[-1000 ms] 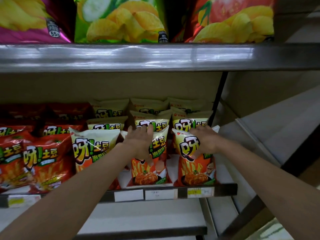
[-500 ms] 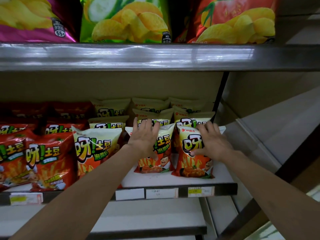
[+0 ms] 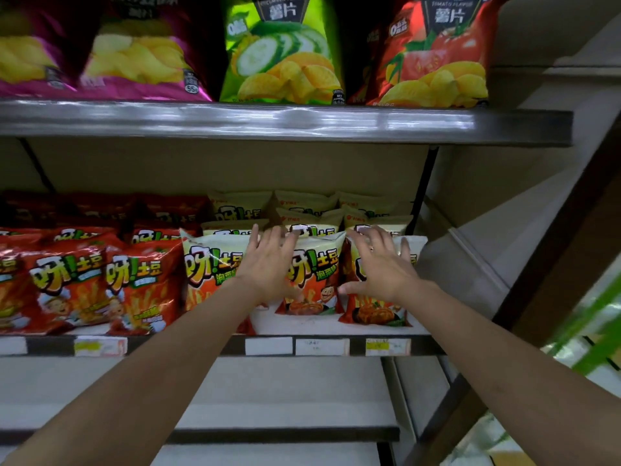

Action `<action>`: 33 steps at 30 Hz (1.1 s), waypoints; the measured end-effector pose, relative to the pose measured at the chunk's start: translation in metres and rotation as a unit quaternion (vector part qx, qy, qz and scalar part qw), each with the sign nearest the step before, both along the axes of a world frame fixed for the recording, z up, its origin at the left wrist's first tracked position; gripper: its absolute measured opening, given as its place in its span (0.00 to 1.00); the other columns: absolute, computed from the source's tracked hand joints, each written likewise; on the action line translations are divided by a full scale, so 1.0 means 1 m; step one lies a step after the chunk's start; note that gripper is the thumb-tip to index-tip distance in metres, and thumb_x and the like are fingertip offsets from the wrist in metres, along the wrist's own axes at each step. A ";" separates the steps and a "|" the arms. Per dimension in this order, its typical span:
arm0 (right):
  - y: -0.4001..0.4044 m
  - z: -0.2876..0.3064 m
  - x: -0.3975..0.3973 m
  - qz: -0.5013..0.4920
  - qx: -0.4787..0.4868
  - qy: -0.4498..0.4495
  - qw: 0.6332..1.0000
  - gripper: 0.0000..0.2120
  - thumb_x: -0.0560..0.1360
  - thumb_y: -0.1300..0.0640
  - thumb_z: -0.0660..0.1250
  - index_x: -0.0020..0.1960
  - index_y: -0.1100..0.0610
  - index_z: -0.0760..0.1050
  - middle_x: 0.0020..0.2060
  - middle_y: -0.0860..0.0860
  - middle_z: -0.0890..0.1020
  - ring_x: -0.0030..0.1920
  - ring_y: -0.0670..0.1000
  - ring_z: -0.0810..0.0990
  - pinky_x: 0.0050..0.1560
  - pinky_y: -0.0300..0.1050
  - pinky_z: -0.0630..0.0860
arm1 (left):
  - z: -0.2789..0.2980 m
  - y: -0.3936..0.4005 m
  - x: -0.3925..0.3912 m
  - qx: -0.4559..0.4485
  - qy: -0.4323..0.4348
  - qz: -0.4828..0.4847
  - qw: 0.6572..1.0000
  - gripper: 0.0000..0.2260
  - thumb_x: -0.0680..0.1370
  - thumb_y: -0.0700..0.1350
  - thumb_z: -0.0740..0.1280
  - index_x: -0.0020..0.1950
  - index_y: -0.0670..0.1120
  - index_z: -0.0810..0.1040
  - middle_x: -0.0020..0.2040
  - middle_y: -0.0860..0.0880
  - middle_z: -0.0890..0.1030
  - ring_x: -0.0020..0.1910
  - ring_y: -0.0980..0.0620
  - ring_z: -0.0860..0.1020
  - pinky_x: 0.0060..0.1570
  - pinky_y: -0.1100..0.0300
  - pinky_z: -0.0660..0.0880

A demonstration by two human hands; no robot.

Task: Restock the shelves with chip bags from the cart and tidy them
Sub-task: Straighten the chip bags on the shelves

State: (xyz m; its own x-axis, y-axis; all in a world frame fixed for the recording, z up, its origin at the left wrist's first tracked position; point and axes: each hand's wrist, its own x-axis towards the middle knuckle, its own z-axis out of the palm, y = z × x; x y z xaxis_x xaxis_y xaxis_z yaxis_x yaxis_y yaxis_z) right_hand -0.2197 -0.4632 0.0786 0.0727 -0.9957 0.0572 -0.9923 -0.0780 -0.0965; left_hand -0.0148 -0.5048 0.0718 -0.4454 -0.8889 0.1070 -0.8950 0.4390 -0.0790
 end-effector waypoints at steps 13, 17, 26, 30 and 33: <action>0.031 0.029 0.109 0.150 0.054 -0.022 0.987 0.28 0.76 0.47 0.67 0.73 0.55 0.65 0.70 0.52 0.62 0.71 0.53 0.62 0.67 0.48 0.66 | 0.037 0.054 0.118 0.095 0.112 0.090 0.985 0.24 0.78 0.51 0.66 0.72 0.46 0.66 0.68 0.43 0.64 0.69 0.43 0.64 0.67 0.48 0.66; 0.012 0.039 0.132 0.148 0.058 -0.041 0.986 0.27 0.77 0.46 0.65 0.72 0.56 0.66 0.68 0.53 0.65 0.69 0.54 0.65 0.67 0.50 0.66 | 0.042 0.039 0.148 0.083 0.134 0.114 0.981 0.22 0.79 0.51 0.65 0.71 0.46 0.68 0.68 0.42 0.65 0.68 0.43 0.66 0.66 0.50 0.67; -0.078 0.026 0.199 0.072 0.005 -0.091 0.993 0.19 0.80 0.48 0.61 0.67 0.56 0.72 0.67 0.57 0.71 0.68 0.58 0.68 0.65 0.52 0.69 | 0.022 -0.045 0.201 0.093 0.202 0.135 0.966 0.14 0.81 0.47 0.62 0.64 0.42 0.75 0.65 0.41 0.71 0.63 0.42 0.71 0.60 0.57 0.68; -0.121 0.028 0.211 0.012 -0.002 -0.104 0.995 0.15 0.80 0.51 0.60 0.62 0.56 0.76 0.60 0.57 0.79 0.60 0.58 0.76 0.59 0.50 0.73 | 0.026 -0.095 0.222 0.085 0.226 0.143 0.960 0.12 0.81 0.43 0.62 0.63 0.42 0.76 0.64 0.42 0.76 0.63 0.43 0.74 0.60 0.57 0.69; -0.152 0.033 0.213 -0.015 0.080 -0.065 0.995 0.17 0.82 0.50 0.58 0.60 0.61 0.76 0.58 0.58 0.78 0.58 0.58 0.76 0.53 0.45 0.72 | 0.029 -0.126 0.233 0.129 0.190 0.158 0.960 0.10 0.82 0.40 0.58 0.57 0.39 0.78 0.56 0.41 0.79 0.60 0.43 0.75 0.51 0.61 0.69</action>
